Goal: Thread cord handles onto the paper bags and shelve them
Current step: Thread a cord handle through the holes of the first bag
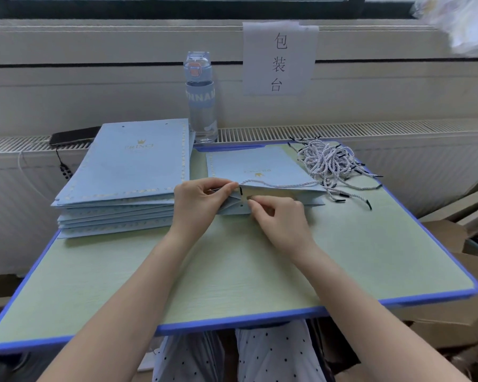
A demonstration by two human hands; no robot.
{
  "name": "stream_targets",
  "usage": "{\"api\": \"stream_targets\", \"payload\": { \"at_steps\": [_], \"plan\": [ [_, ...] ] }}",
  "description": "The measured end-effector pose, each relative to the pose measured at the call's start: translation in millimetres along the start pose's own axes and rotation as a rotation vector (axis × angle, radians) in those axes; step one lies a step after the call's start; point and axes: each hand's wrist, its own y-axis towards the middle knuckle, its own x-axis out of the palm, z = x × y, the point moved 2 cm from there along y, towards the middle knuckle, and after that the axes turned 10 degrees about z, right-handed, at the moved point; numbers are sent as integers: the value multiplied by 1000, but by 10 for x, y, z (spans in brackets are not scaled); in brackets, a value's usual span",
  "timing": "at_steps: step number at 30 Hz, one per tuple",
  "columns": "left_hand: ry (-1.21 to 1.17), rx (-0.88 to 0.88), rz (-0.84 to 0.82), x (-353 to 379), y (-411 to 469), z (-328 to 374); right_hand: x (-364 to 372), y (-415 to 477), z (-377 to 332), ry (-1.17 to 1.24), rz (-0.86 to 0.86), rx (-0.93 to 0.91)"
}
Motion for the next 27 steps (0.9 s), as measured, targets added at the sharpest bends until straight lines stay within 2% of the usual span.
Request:
{"api": "stream_targets", "payload": {
  "at_steps": [3, 7, 12, 18, 20, 24, 26, 27],
  "plan": [
    [-3, 6, 9, 7, -20, 33, 112, 71, -44, 103, -46, 184],
    [-12, 2, 2, 18, -36, 36, 242, 110, -61, 277, 76, 380],
    [-23, -13, 7, 24, -34, 5, 265, 102, -13, 227, 117, 435],
    [-2, -3, 9, 16, 2, -24, 103, -63, 26, 147, 49, 330],
    [2, 12, 3, 24, -7, -30, -32, -106, 45, 134, 110, 241],
    [4, -11, -2, 30, -9, -52, -448, 14, 126, -87, 367, -37],
    [16, -5, -14, 34, -10, -54, -625, 232, 263, -188, 372, -96],
    [21, 2, -20, 35, -12, -52, -684, 361, 352, -242, 305, -116]
  ]
}}
